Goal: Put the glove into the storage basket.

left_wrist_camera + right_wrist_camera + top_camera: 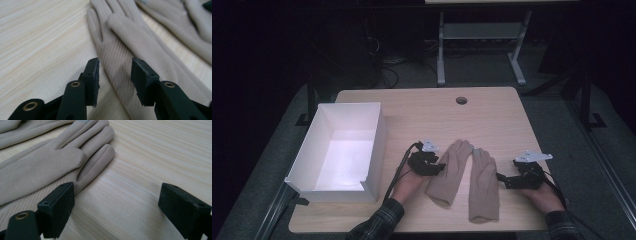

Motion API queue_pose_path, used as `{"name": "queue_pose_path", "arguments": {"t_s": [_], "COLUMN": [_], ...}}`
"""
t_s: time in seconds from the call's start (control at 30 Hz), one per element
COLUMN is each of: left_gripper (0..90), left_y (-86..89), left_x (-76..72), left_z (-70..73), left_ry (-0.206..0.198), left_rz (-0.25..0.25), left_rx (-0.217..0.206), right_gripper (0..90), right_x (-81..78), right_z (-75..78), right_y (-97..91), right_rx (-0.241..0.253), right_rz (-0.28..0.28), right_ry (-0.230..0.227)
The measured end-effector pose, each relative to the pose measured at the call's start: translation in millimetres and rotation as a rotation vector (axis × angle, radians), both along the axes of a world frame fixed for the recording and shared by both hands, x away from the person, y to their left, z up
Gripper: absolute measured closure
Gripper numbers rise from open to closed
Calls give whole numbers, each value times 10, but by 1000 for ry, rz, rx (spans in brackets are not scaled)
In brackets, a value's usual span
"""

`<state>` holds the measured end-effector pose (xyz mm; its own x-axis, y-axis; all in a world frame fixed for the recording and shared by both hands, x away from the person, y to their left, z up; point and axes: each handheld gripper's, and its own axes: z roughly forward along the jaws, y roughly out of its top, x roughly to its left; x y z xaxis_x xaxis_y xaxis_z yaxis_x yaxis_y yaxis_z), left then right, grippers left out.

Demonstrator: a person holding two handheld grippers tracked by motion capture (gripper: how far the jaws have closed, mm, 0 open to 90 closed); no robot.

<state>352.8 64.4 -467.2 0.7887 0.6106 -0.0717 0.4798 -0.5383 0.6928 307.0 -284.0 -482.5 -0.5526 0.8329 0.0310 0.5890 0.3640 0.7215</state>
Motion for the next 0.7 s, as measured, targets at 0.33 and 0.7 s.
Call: {"name": "queue_pose_path", "arguments": {"t_s": [0.33, 0.7], "left_gripper": [738, 857], "left_y": [-12, 46], "left_x": [-25, -37], "left_z": [-11, 68], "left_ry": [17, 65], "left_rz": [-28, -41], "left_rx": [-17, -120], "right_gripper": [128, 453], "right_x": [-4, -139], "right_z": [0, 158], "right_y": [-6, -58], "right_rx": [0, 24], "right_rz": [8, 62], "right_ry": [0, 72]}}
